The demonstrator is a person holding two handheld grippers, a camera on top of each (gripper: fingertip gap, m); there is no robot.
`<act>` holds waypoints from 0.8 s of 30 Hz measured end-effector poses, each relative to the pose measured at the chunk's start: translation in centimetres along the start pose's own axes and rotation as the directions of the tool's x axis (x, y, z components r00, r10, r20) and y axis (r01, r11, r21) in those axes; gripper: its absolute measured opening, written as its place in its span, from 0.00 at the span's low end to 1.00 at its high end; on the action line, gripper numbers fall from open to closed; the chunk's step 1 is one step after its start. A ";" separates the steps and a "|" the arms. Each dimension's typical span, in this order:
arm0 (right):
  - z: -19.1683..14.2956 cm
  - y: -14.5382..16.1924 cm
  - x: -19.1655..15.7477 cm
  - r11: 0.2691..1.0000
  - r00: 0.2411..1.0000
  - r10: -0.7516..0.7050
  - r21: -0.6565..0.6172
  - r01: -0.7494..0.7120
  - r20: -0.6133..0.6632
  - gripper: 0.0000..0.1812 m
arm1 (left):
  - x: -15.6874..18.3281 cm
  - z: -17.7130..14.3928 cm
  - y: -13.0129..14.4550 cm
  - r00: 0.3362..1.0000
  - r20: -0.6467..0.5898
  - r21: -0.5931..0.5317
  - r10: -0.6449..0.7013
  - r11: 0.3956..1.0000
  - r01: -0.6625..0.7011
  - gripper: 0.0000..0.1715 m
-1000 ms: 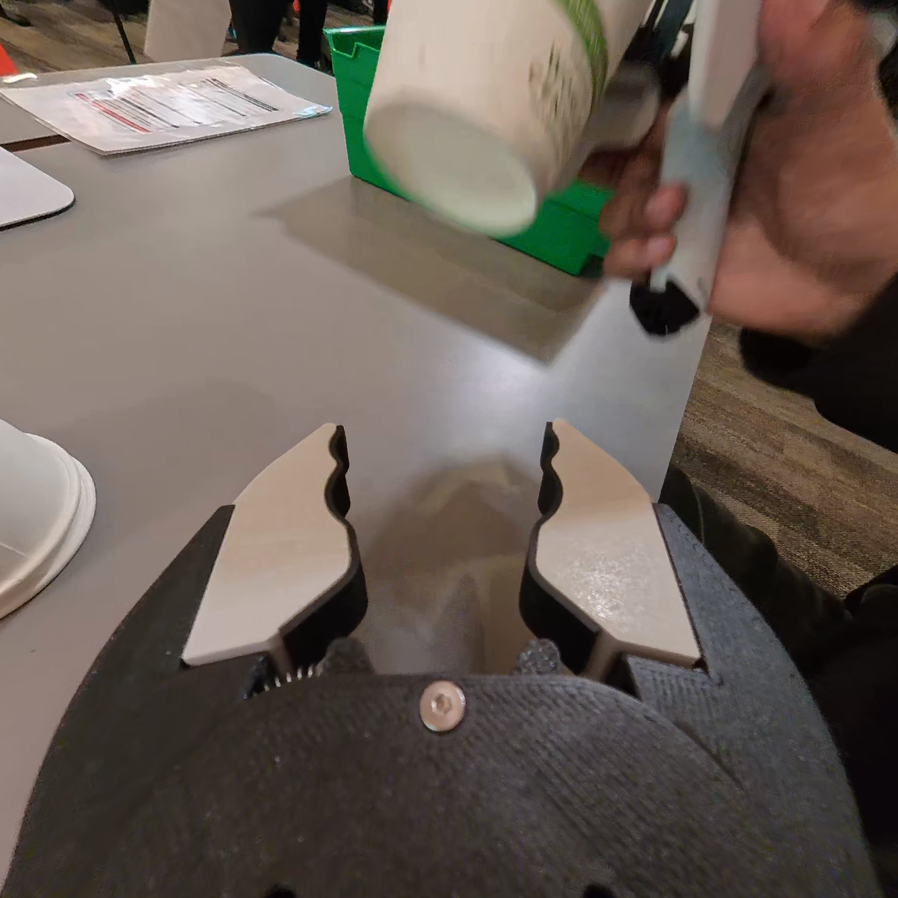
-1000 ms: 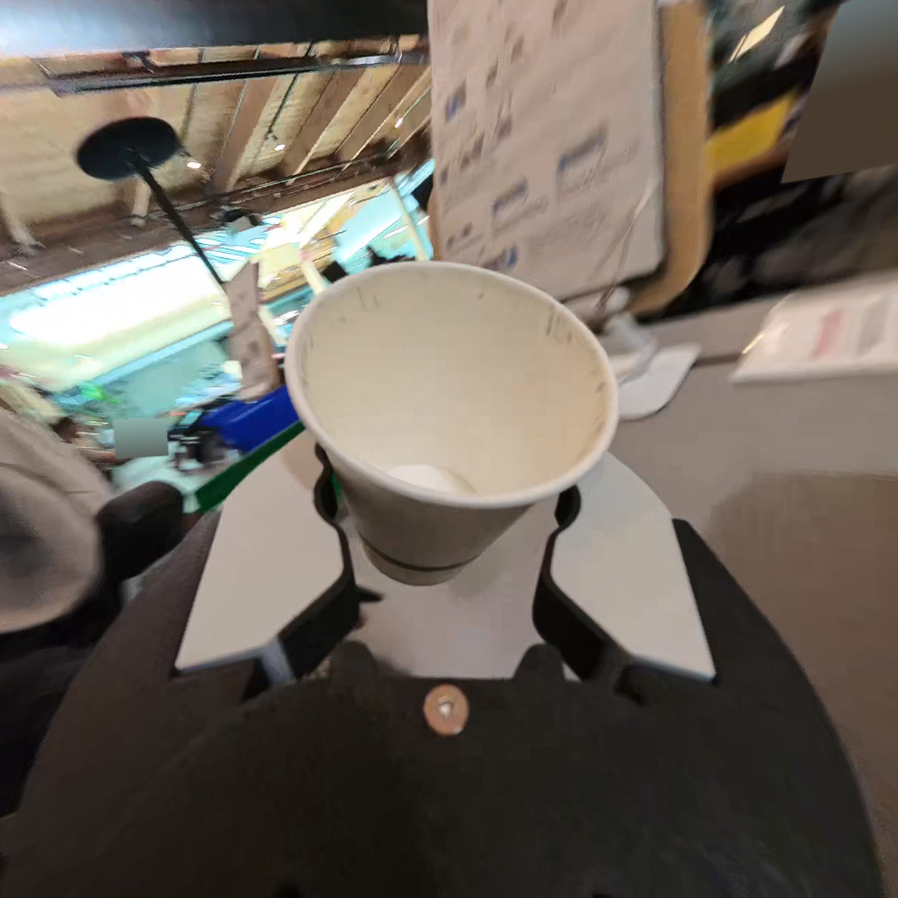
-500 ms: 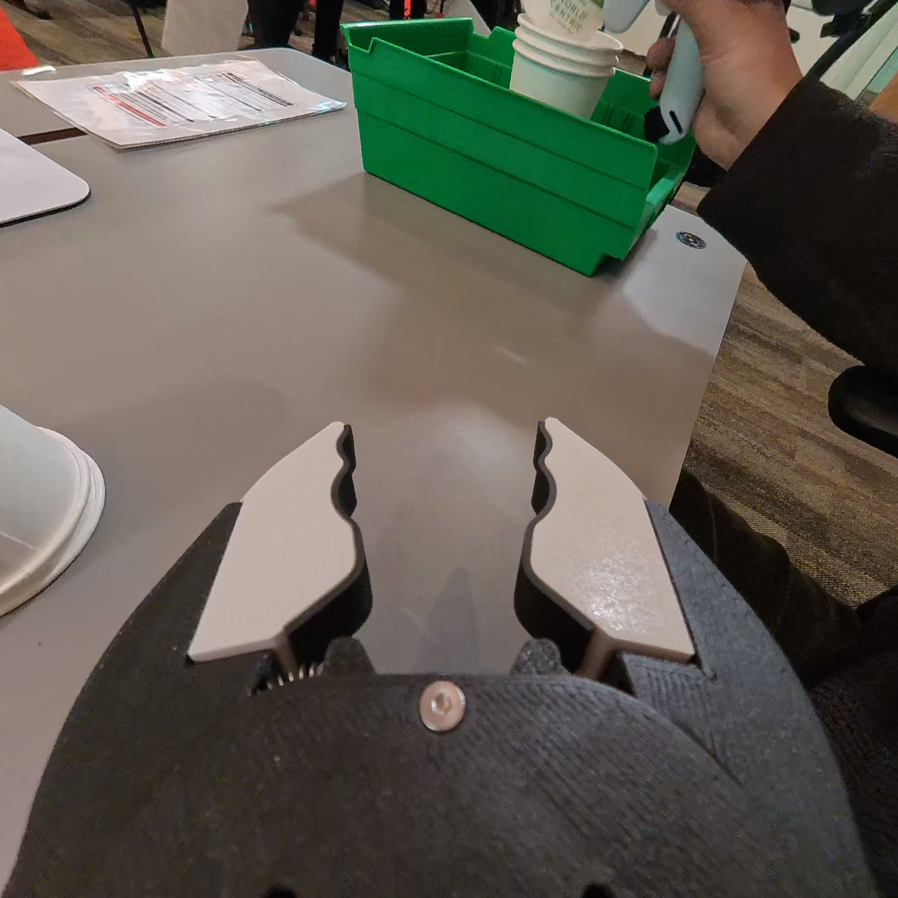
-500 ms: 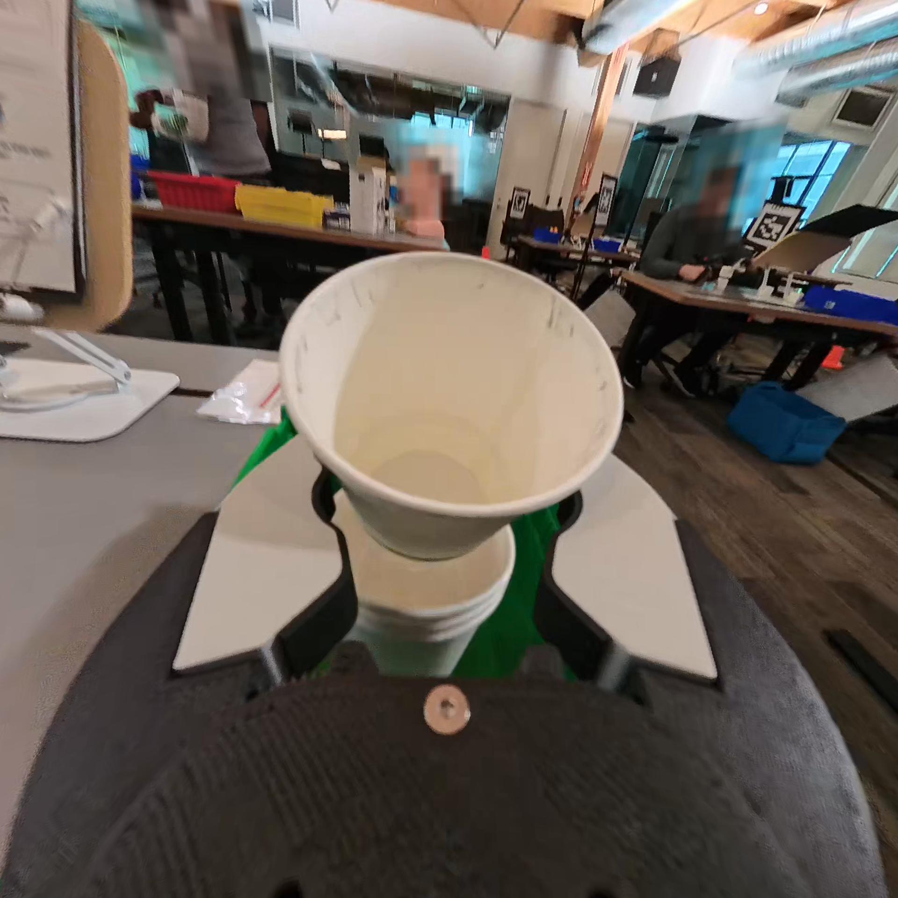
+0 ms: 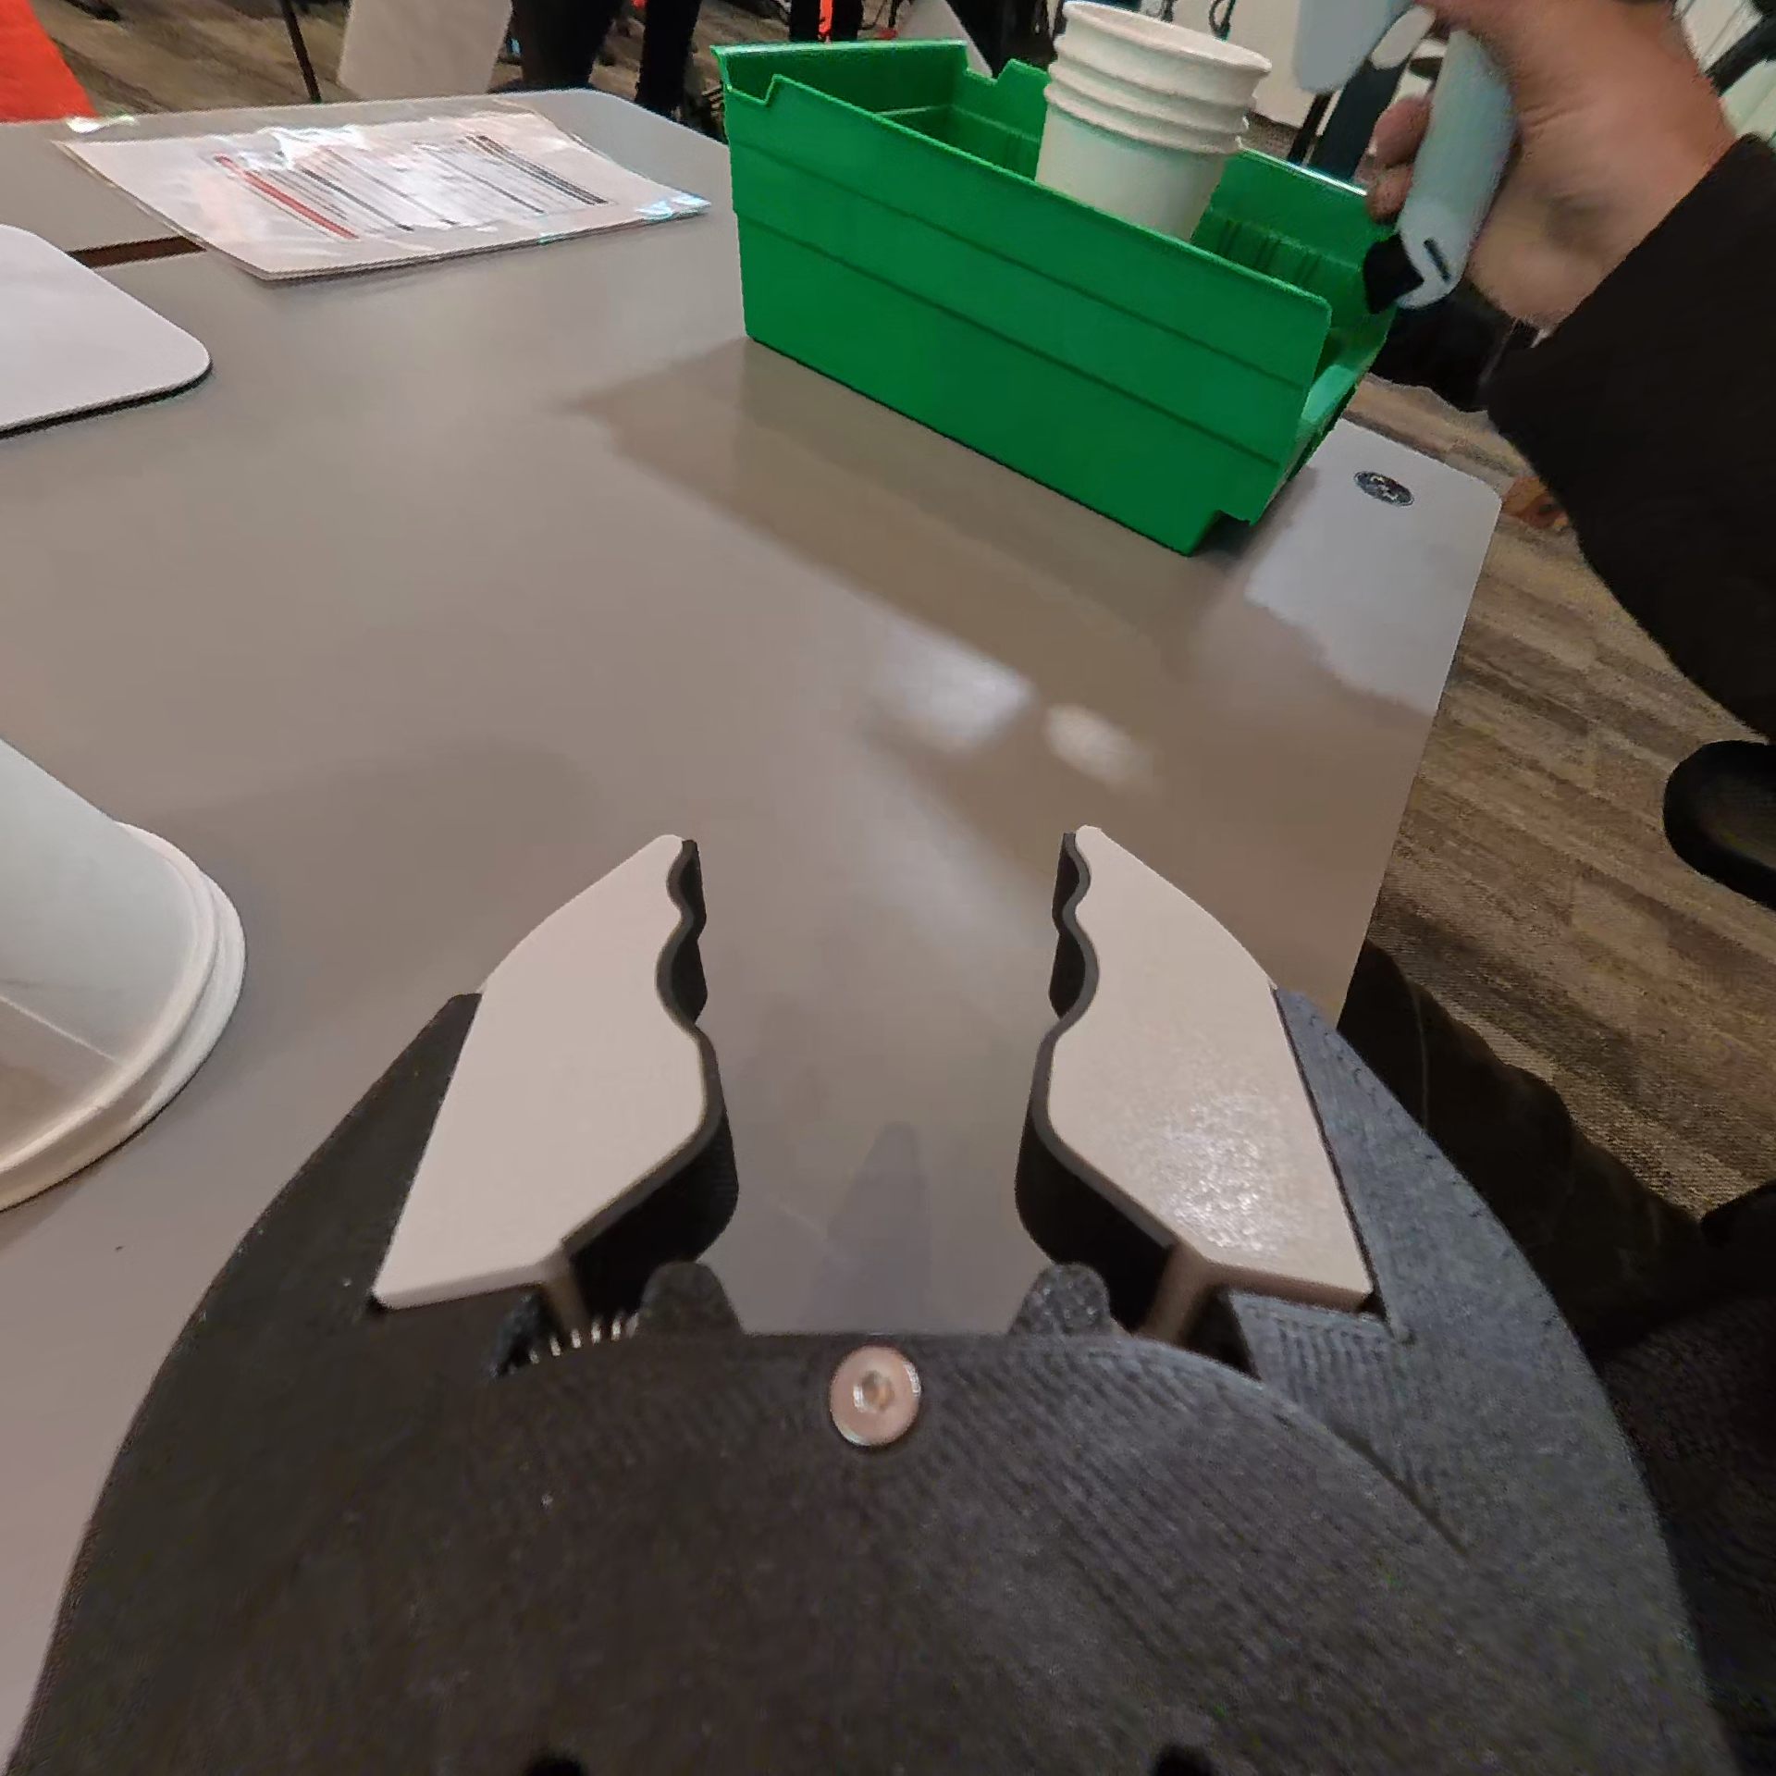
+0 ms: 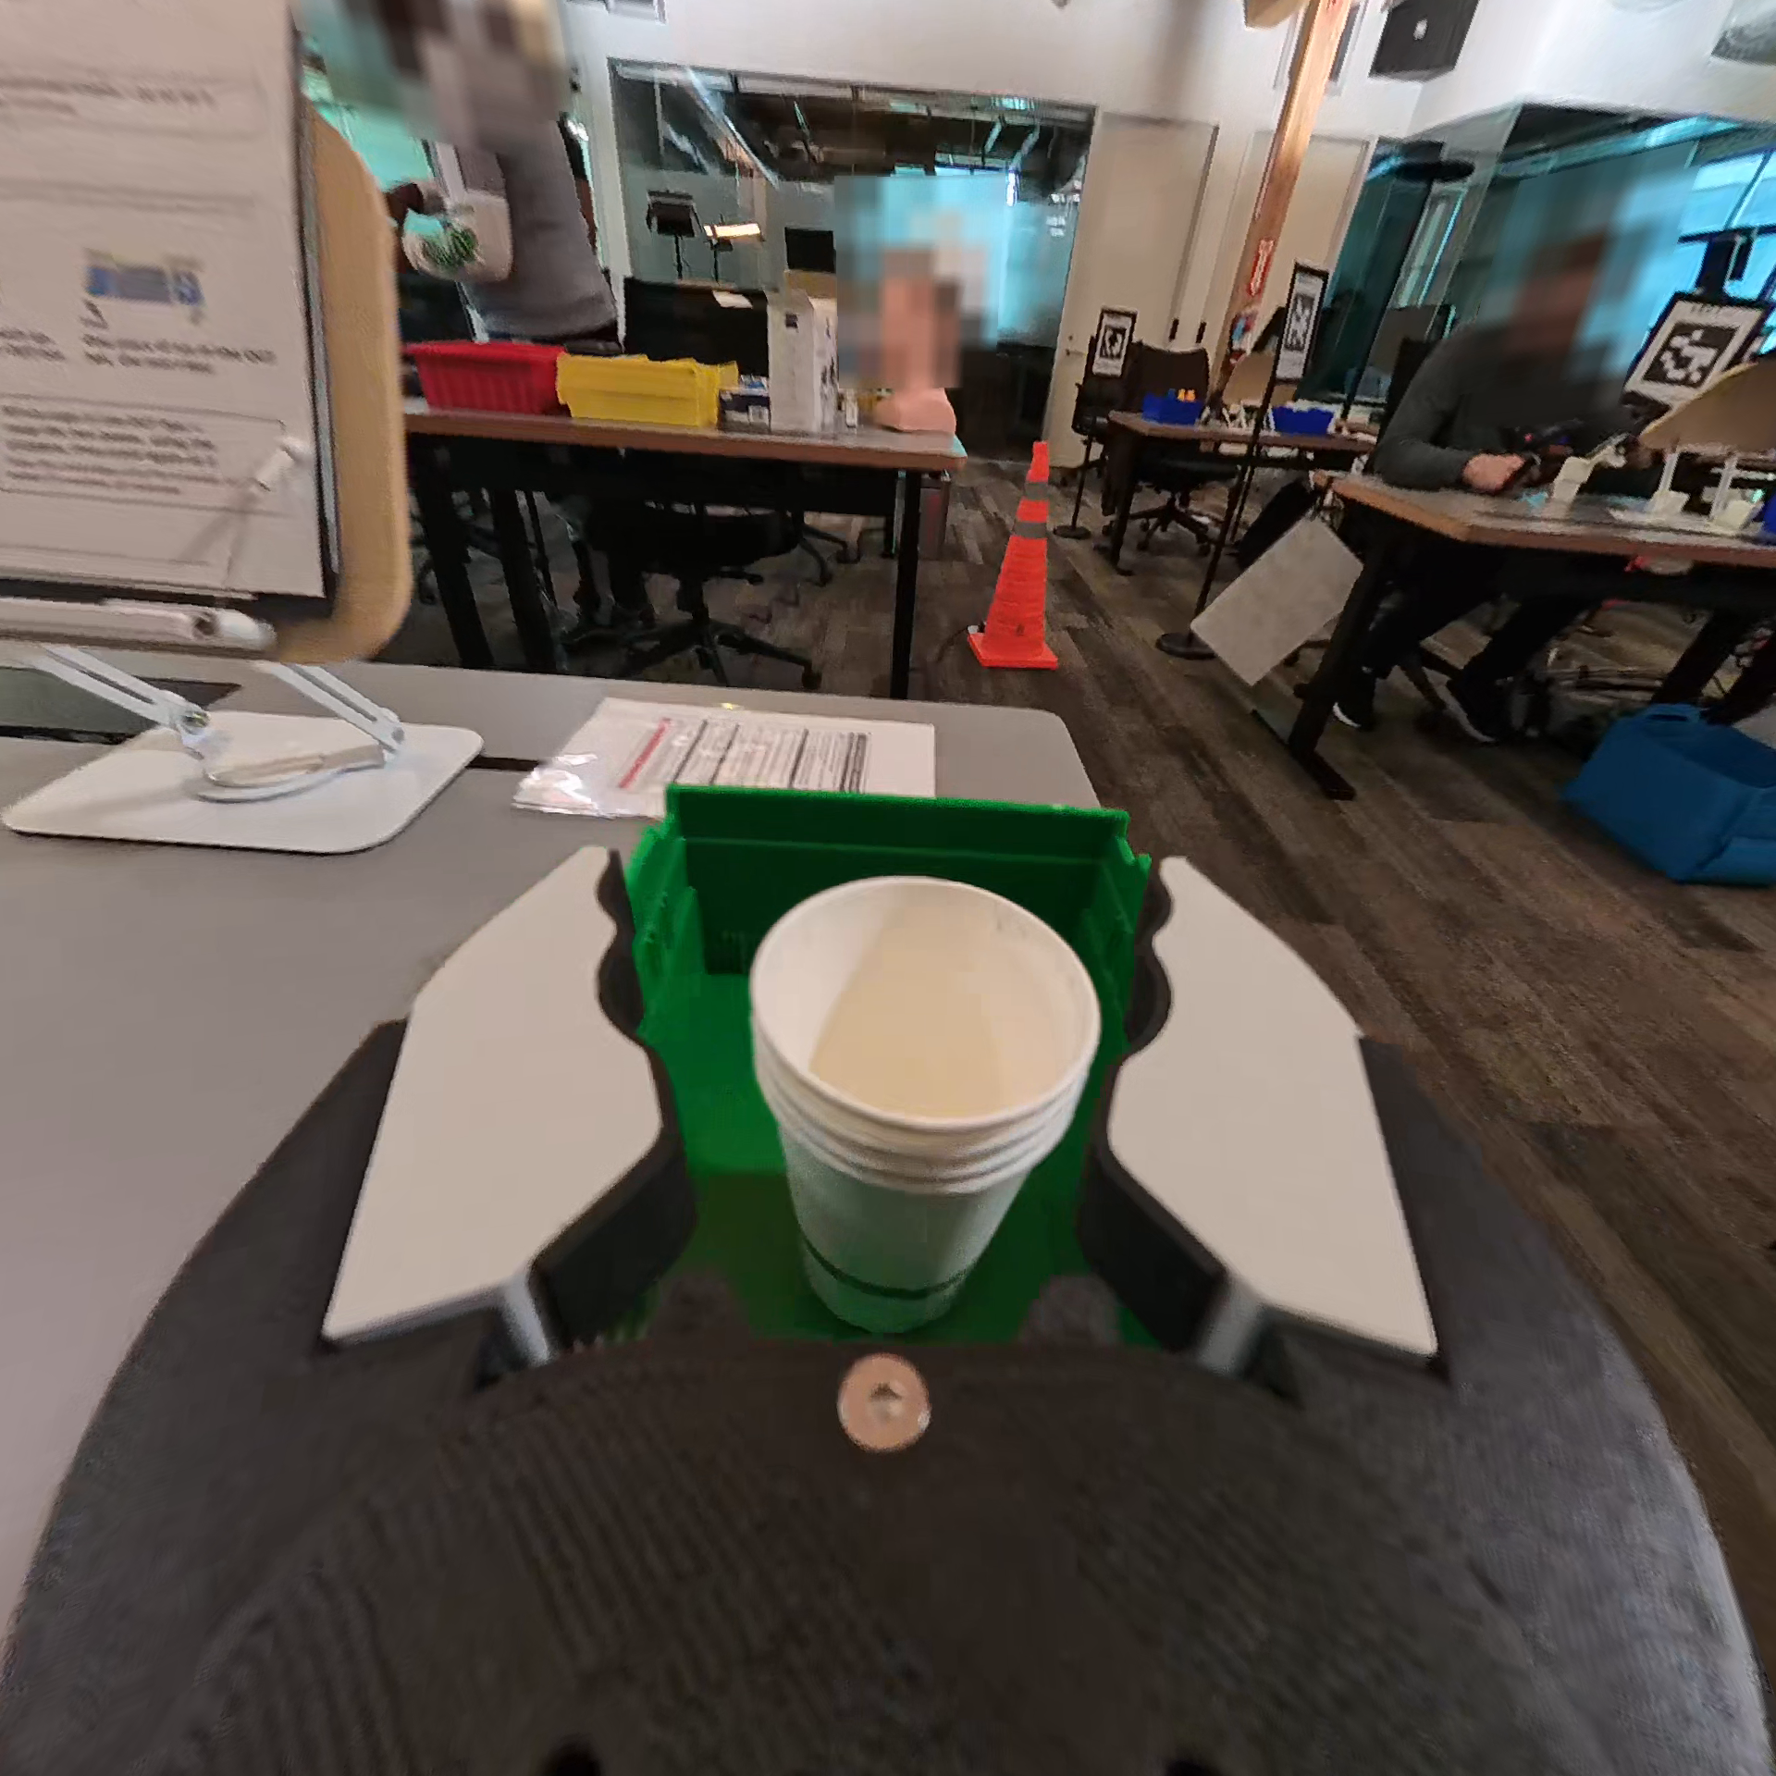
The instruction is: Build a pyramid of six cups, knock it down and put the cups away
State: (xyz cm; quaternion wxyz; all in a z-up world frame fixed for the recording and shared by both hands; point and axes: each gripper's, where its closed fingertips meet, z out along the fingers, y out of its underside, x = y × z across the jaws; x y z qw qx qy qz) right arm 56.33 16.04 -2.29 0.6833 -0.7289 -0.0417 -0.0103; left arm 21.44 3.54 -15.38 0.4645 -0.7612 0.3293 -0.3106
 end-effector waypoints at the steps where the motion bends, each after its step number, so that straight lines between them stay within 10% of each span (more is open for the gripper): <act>1: -0.4 -0.8 -0.7 1.000 1.000 0.005 0.020 -0.005 0.009 0.55 | -0.1 0.0 0.0 1.000 0.008 -0.002 0.014 1.000 -0.014 0.41; 8: -1.9 -4.8 -13.8 0.986 0.953 0.058 0.134 -0.102 0.298 0.51 | -5.1 -2.6 -2.9 0.944 0.289 0.104 0.159 0.975 -0.196 0.42; 15: -3.5 4.1 -30.2 0.949 0.718 0.315 -0.209 -0.235 0.621 0.49 | -12.7 -7.3 -5.9 0.819 0.567 0.223 0.084 0.942 -0.251 0.45; 19: -5.2 7.3 -34.2 0.879 0.592 0.471 -0.406 -0.250 0.654 0.49 | -15.2 -7.0 -5.4 0.827 0.562 0.212 0.031 0.960 -0.180 0.47; 24: -6.2 9.2 -34.7 0.888 0.609 0.445 -0.415 -0.201 0.657 0.47 | -16.8 -5.8 -4.9 0.847 0.531 0.180 -0.015 0.979 -0.096 0.47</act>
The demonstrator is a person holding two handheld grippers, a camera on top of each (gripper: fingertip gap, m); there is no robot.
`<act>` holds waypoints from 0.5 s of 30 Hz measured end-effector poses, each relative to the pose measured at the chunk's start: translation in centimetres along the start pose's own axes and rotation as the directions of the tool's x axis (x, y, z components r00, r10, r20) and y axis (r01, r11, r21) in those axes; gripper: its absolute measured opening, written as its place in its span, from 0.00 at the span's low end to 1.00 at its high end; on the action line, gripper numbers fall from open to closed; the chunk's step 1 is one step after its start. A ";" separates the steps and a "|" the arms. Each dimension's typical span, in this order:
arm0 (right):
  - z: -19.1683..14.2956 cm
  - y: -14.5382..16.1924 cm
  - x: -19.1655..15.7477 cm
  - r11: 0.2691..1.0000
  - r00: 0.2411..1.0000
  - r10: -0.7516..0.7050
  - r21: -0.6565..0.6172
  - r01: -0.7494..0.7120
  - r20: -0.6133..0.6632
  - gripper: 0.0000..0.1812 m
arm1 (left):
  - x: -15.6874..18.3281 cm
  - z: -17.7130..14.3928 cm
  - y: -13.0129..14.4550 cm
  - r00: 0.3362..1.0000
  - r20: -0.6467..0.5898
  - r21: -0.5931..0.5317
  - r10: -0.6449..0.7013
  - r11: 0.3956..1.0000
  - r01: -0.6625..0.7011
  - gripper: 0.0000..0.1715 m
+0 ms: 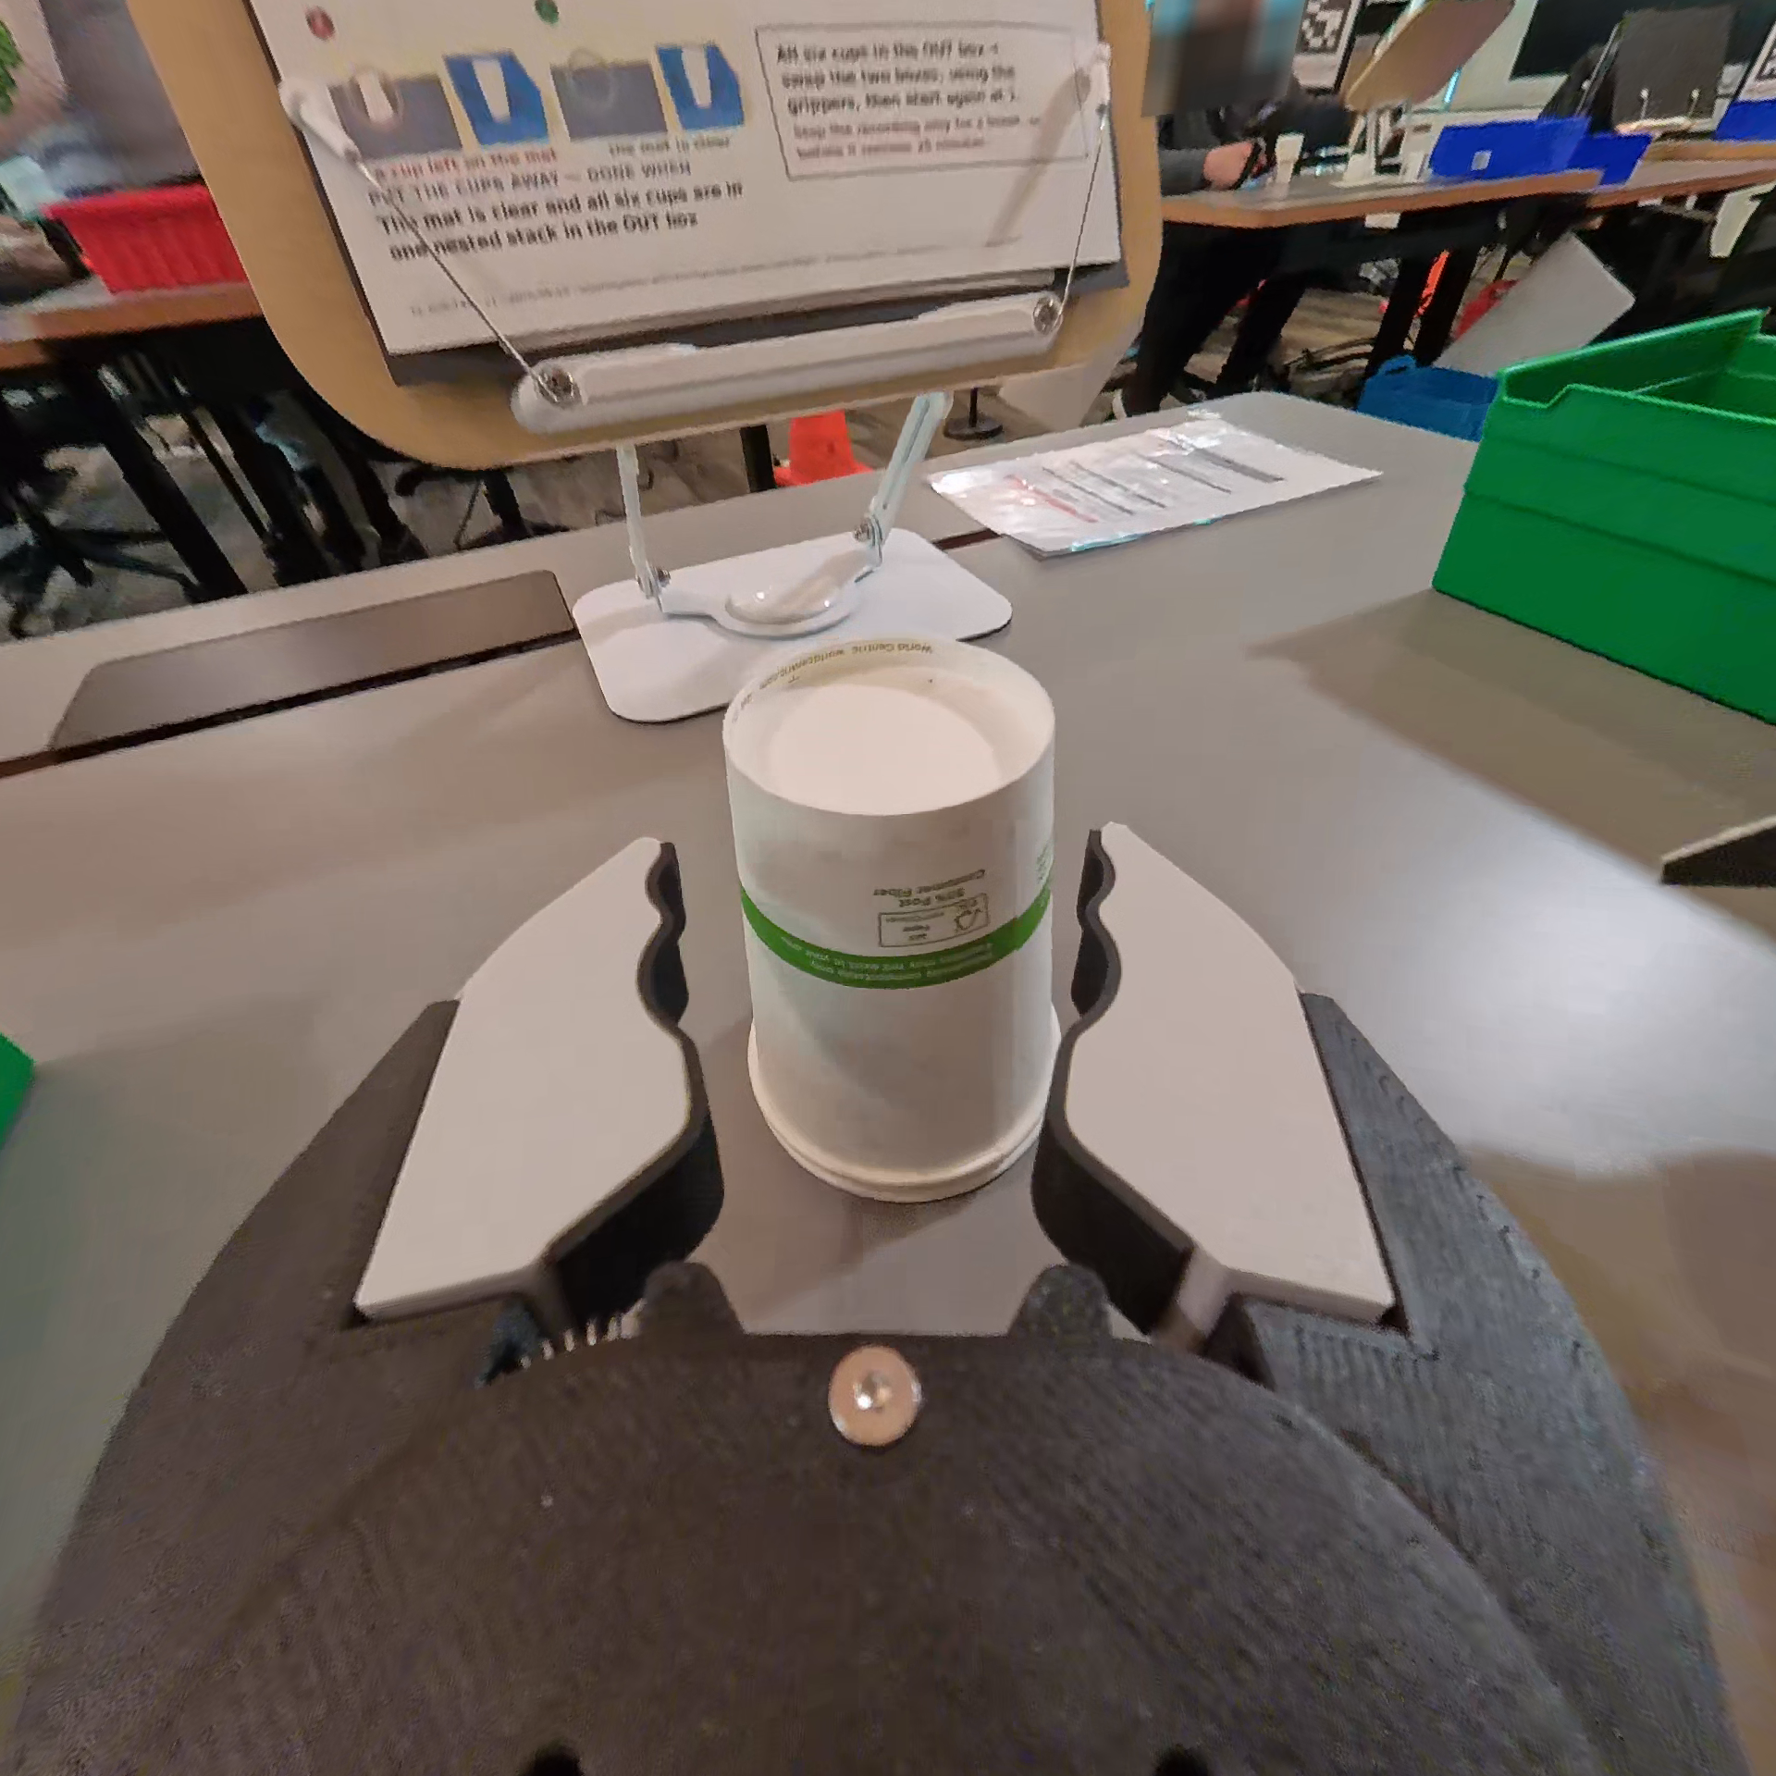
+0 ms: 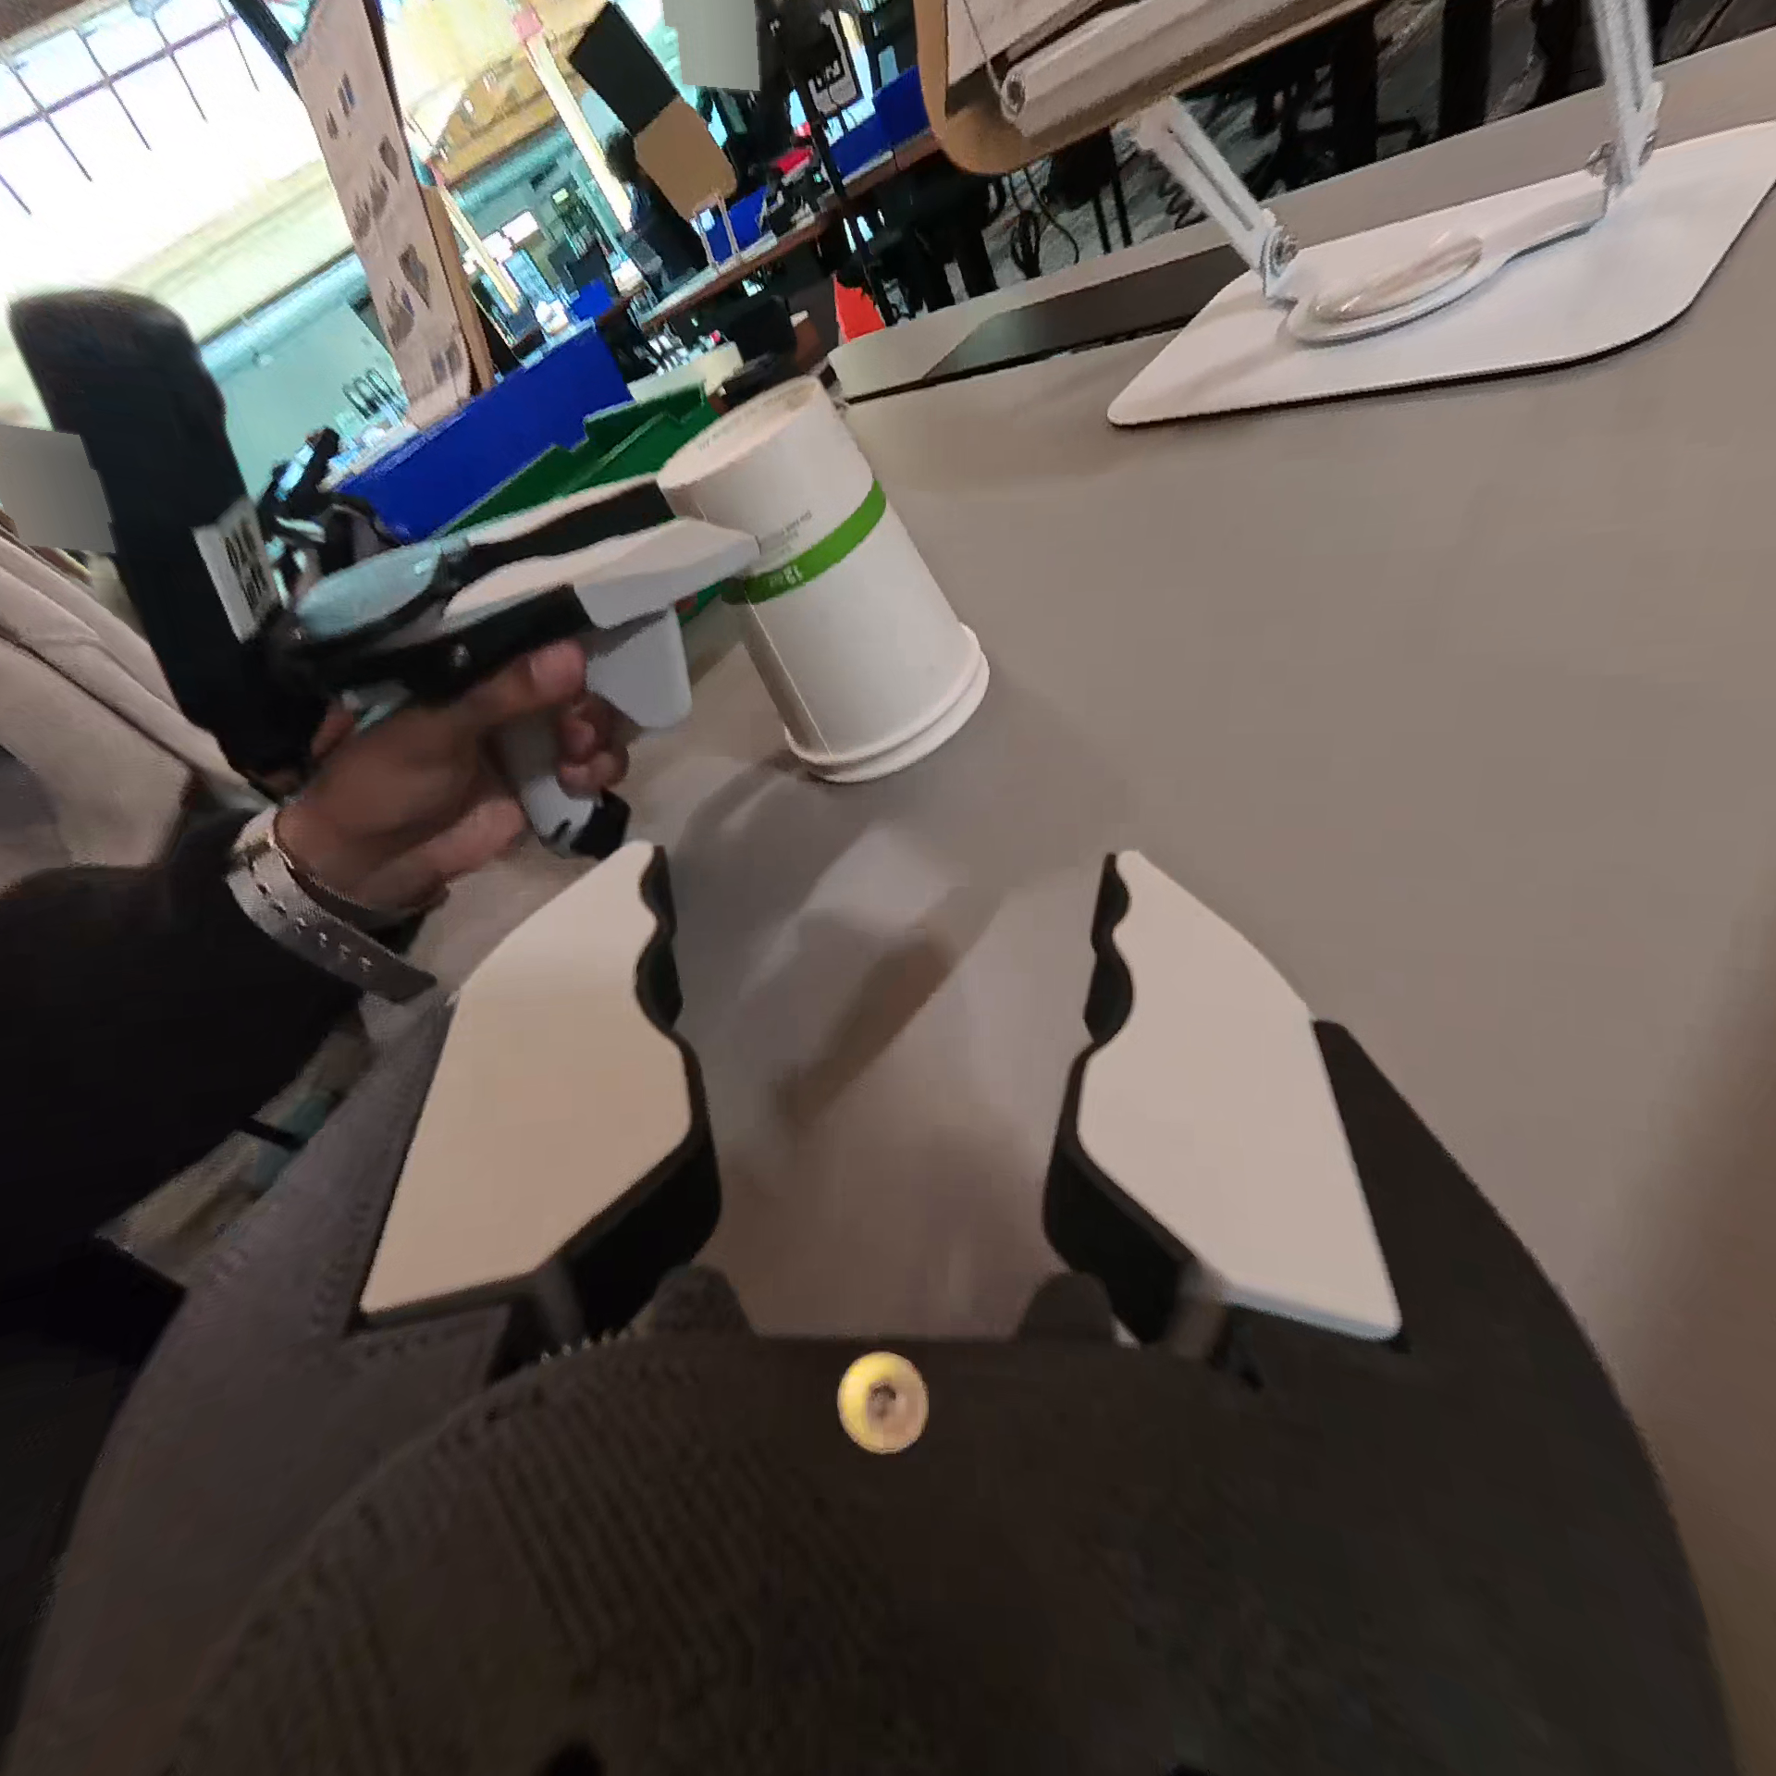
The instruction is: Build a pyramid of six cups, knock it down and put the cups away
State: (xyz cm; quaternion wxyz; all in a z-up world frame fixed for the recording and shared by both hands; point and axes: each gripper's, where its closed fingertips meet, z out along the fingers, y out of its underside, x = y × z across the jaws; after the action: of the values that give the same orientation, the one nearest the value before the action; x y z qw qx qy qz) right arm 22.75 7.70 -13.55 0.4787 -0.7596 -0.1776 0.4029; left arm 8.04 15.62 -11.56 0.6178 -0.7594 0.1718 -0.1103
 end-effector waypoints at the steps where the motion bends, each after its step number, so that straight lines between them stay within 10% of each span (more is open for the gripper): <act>1: -0.1 0.3 0.2 1.000 1.000 -0.024 -0.011 0.024 -0.013 0.47 | -0.1 0.3 0.2 1.000 -0.004 -0.015 -0.013 1.000 0.013 0.47; 8: -1.4 0.5 0.9 0.999 0.998 -0.054 -0.006 0.054 -0.041 0.46 | -0.1 1.5 0.3 0.996 -0.070 -0.063 -0.058 0.997 0.054 0.40; 15: -2.0 0.3 1.6 1.000 0.999 -0.021 0.011 0.021 -0.038 0.45 | -0.4 0.0 -3.8 0.993 -0.069 0.123 -0.098 0.987 0.106 0.40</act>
State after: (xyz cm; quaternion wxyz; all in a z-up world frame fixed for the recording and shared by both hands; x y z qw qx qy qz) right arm 25.24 7.45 -14.03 0.4906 -0.7623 -0.1742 0.3846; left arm 8.10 16.44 -7.86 0.6523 -0.7229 0.1446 -0.1761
